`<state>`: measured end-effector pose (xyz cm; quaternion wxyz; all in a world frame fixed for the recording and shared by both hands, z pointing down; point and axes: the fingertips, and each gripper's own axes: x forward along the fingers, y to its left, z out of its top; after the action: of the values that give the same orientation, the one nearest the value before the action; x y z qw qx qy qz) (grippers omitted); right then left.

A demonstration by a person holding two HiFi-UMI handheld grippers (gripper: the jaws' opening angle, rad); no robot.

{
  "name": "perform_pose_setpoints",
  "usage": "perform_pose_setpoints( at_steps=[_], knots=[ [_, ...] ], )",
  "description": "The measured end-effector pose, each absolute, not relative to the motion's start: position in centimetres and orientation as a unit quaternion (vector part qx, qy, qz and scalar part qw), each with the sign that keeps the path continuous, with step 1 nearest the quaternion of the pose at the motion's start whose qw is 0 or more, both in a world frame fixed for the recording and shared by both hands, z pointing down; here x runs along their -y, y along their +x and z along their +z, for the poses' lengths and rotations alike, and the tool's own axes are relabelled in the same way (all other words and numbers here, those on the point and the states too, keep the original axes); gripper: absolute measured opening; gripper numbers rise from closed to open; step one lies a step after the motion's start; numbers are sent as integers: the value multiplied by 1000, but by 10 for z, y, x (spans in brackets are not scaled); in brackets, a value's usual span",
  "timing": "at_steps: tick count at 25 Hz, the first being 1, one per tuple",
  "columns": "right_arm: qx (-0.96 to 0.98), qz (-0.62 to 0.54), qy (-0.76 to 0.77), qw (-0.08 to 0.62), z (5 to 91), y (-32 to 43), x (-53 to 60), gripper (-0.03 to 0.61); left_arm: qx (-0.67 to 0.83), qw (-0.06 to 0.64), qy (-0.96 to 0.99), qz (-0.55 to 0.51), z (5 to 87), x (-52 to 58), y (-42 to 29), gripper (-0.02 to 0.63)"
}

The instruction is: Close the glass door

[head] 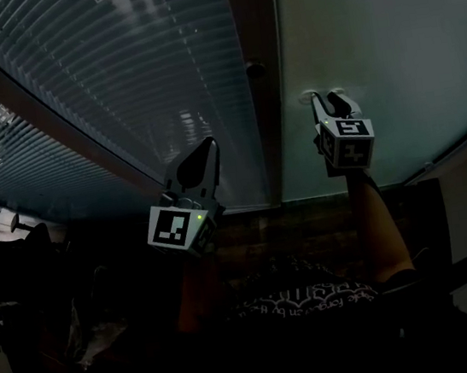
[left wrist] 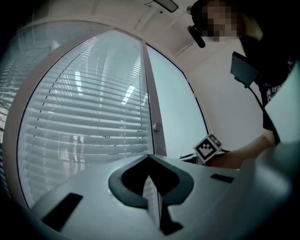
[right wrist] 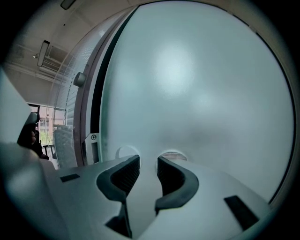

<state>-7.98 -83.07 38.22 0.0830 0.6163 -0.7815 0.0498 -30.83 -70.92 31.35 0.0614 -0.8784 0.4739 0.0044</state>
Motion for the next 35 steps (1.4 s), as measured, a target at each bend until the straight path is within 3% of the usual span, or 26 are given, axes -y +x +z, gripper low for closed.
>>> perform_pose_setpoints(
  at_steps=[9,16,17,20,29,35],
  knots=[
    [790,40,604,92,382,-79,814,107,-468,57,-882,6,317,714,-300,3],
    [805,23,592,27,341,-75,777,106,-455,58,-888,12,308,714,-282,3],
    [806,20,591,13,332,-75,771,100,-454,57,-889,14,307,713,-280,2],
    [797,8,604,-13,319,-68,760,3,-450,54,-891,15,310,713,-278,3],
    [796,-129,592,-14,284,-86,724,3,-450,43,-892,24,313,712,-275,3],
    [802,-79,591,-42,290,-83,725,3,-462,31,-886,30,316,716,-282,2]
  ],
)
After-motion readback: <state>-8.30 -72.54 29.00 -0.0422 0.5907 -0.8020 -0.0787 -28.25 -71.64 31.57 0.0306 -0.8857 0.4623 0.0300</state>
